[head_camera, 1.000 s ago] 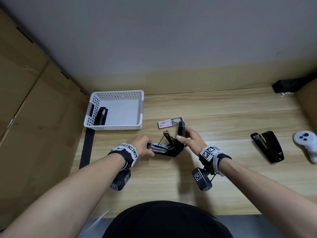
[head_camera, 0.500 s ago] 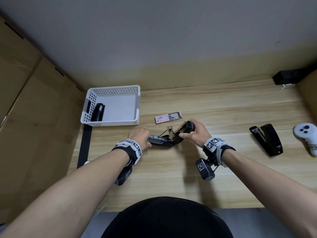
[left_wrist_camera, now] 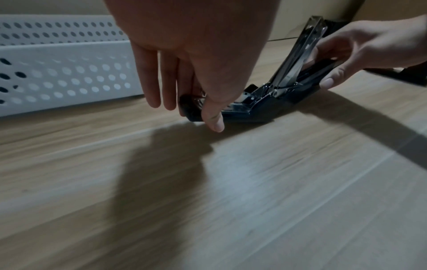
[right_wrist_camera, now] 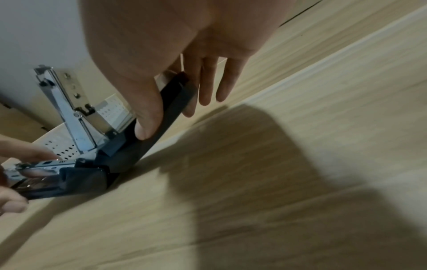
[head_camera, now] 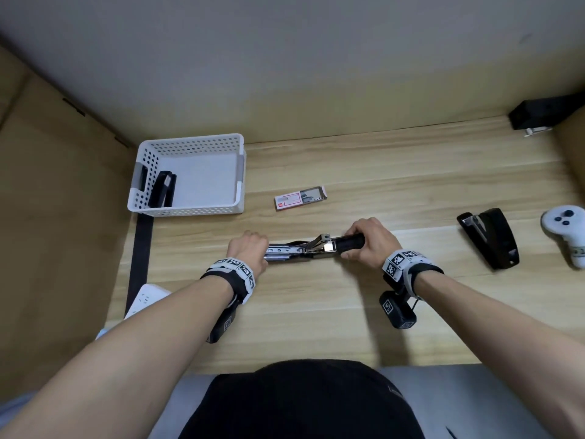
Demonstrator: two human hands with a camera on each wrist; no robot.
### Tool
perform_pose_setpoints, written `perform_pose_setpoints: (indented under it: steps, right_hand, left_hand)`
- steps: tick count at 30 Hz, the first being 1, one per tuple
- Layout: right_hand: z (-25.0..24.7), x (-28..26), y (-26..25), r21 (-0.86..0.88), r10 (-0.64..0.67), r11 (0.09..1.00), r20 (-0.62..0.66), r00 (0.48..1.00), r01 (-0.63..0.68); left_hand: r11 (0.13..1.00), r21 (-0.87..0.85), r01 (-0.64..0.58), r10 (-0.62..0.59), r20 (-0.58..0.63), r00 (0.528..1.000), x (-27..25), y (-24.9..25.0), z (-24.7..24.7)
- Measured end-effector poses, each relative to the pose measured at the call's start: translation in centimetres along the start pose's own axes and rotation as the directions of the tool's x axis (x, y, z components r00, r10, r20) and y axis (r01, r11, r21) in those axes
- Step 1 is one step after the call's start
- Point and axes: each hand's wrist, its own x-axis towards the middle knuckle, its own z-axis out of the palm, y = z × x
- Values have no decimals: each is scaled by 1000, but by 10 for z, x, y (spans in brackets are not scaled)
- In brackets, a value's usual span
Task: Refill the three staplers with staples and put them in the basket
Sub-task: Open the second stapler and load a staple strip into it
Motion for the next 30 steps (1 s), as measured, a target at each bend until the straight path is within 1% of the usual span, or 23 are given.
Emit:
perform_pose_setpoints:
  steps: [3,6,15,19,24,27,30]
  right_hand:
    - [1,0,-1,-20,-37,999,-28,999,36]
    - [1,3,0,-45,-54,998,-27,998,53]
    - [-5,2,-13,-124,-19,992,-2,1000,18]
    - [-12,2,-25,-206,-19,978,45,999,28]
    - [-17,4,-32,-269,-60,959,116,991,89]
    - [-19,6,-39,-247,-63,964,133,989,94]
    - [-22,9,-49,-206,-102,971,115,988,124]
  left_hand:
    - [999,-35,-12,12,-18,1000,1,-2,3]
    - [999,-42,-19,18,-31,999,4,-3,5]
    - [996,-79,-27,24,-35,999,6,-8,12]
    - [993,-119,-21,21,-4,1000,8,-11,10]
    - [989,-146,25,-17,50,999,14,-13,9]
    - [988,-151,33,-19,89,996,16,-16,10]
    - [979,-200,41,-18,117,993,15,-20,13]
